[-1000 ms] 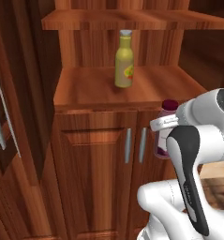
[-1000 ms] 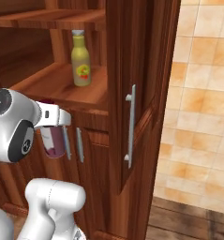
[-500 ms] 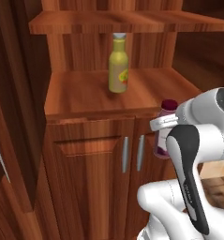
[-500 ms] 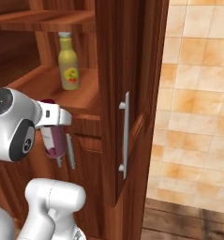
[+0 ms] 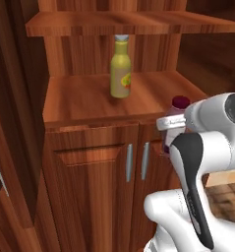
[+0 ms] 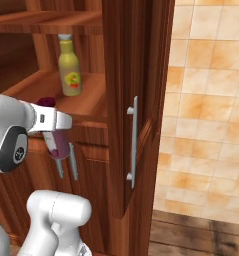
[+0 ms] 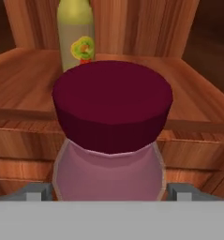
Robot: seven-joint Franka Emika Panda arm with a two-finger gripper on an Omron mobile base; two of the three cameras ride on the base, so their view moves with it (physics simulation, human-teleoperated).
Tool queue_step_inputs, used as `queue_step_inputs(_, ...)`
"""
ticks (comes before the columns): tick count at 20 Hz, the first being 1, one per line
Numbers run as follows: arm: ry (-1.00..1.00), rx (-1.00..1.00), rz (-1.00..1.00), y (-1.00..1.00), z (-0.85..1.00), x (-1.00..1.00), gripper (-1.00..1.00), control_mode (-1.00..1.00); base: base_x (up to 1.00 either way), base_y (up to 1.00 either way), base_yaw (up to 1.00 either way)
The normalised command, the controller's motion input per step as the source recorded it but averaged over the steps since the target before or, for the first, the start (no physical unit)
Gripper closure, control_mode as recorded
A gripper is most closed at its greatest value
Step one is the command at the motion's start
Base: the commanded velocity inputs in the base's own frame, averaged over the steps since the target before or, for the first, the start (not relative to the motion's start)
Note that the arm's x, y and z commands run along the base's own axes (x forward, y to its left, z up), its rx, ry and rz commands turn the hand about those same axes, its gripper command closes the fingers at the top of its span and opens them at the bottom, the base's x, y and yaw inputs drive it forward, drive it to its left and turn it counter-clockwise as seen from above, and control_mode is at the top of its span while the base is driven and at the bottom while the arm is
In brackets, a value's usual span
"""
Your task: Sort all alcoholic drinks to one cabinet, and non-alcoholic drinks to the other.
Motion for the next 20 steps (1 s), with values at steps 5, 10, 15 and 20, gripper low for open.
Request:
queue_step_inputs(5, -0.22, 0.0, -0.18, 0.0, 0.65, 0.3, 1.0, -1.0, 0.0, 0.0, 0.0)
queue_step_inputs(10, -0.08, 0.03, -0.1, 0.0, 0.39, 0.82, 1.0, -1.0, 0.0, 0.0, 0.0)
queue_step_inputs(15, 0.0, 0.02, 0.0, -0.06, 0.0, 1.0, 1.0, -1.0, 0.0, 0.0, 0.0)
queue_step_inputs(20, 0.0, 0.03, 0.0, -0.3, 0.0, 1.0, 1.0, -1.0, 0.0, 0.0, 0.0)
